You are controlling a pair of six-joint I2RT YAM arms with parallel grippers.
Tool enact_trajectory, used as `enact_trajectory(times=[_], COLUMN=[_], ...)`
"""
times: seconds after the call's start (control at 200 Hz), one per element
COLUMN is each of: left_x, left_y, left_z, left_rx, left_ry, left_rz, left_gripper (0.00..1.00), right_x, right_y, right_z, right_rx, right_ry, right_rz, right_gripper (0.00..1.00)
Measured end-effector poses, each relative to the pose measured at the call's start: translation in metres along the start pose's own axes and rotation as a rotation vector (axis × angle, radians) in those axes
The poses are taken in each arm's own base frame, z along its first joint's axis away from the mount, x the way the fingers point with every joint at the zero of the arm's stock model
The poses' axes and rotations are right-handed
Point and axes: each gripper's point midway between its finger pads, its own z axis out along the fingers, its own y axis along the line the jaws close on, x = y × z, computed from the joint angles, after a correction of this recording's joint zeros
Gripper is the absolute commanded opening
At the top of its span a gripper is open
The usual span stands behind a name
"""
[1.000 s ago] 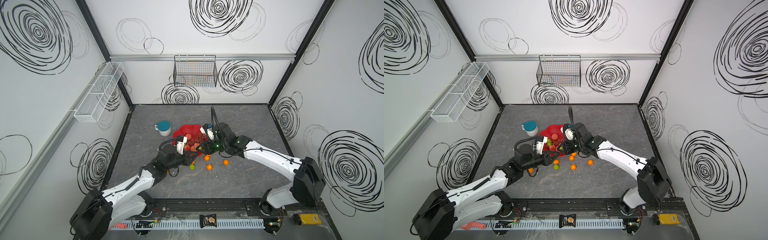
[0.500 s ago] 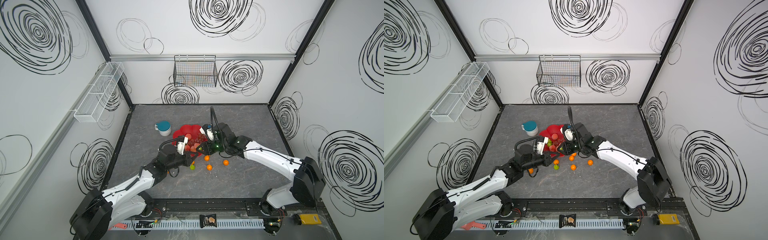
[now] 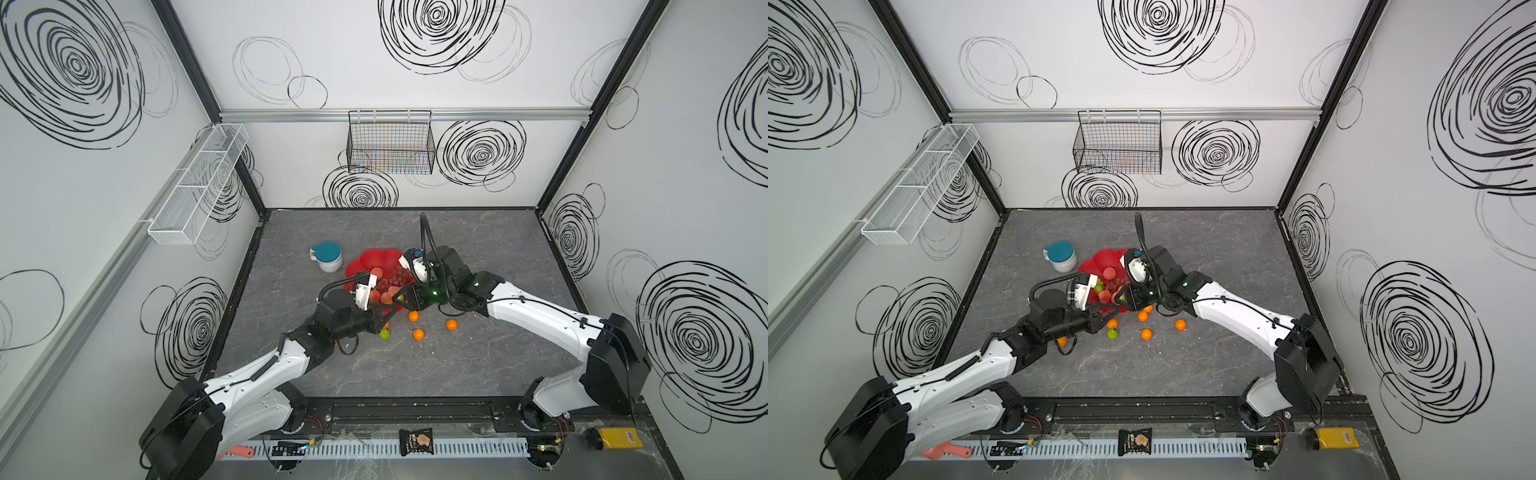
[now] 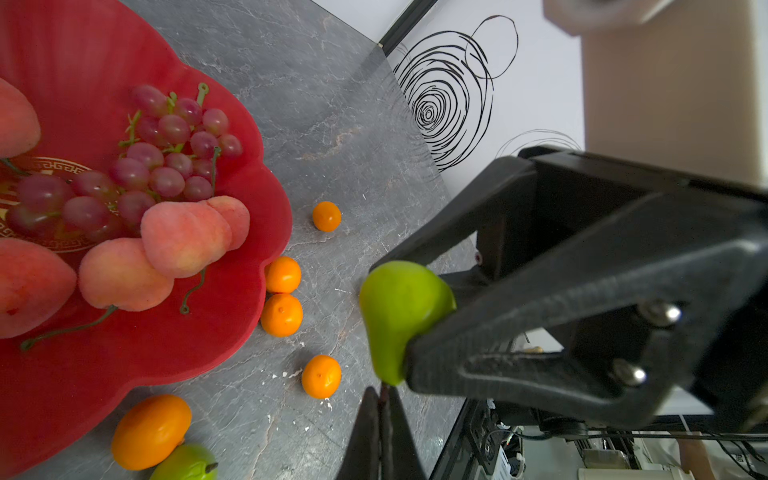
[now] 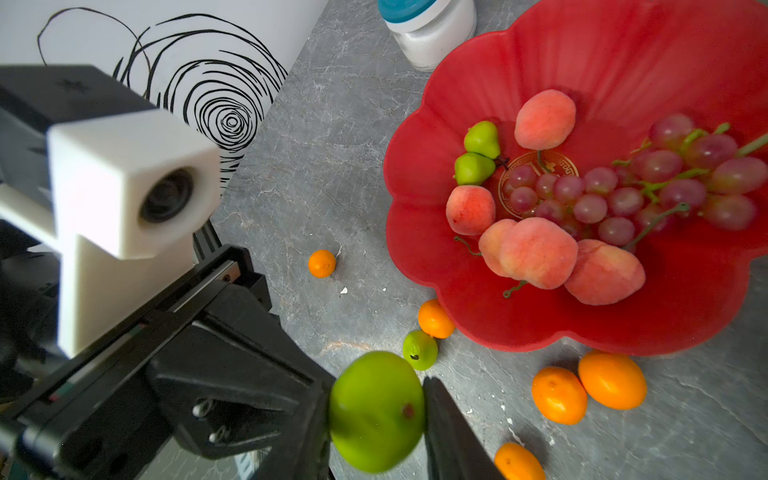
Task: Place and organize the fake fruits in the fruit bowl
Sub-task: 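Close the left gripper on the green fruit while the right gripper opens, then carry the green fruit over the bowl with the left gripper while the right arm withdraws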
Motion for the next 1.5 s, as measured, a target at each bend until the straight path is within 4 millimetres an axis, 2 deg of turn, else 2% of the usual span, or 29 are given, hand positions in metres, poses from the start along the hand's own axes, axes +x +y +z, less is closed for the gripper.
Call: enact_trajectory(times=[0.245,0.39,0.59,0.75,0.845,1.041,1.281,1.501], left_x=[-0.001,-0.004,-0.024,-0.042,-0.044,-0.041,-0.058,-0.051], left_y=[0.002,0.01,0.043,0.077,0.095,0.119,0.133,0.154], left_z=[0.0,-0.002,-0.014,-0.025,-0.025,-0.018,0.005,0.021], left_rx=[-0.011,-0.038,-0.164,-0.294,-0.353,-0.442,-0.499,-0.55], left_ry=[-0.006,-0.013,-0.056,-0.087,-0.07,0.004,0.082,0.171], left_rz=[0.006,0.004,-0.042,-0.098,-0.13,-0.167,-0.151,-0.162], left_gripper=[0.0,0.0,0.0,0.0,0.0,0.0,0.0,0.0], right_x=[0.0,-0.01,-0.026,-0.023,-0.021,-0.015,-0.009,-0.009], right_y=[-0.001,-0.001,-0.004,-0.024,-0.037,-0.054,-0.068,-0.074], right_z=[-0.001,-0.013,-0.05,-0.069,-0.076,-0.087,-0.098,-0.107], right_rx=[0.016,0.049,0.129,0.207,0.244,0.282,0.302,0.307], right_ry=[-0.005,-0.058,-0.224,-0.291,-0.309,-0.332,-0.356,-0.375], right_rz=[-0.011,-0.017,-0.044,-0.026,-0.007,0.026,0.061,0.076], right_gripper=[0.63,0.67,0.68,0.68,0.68,0.68,0.68,0.68])
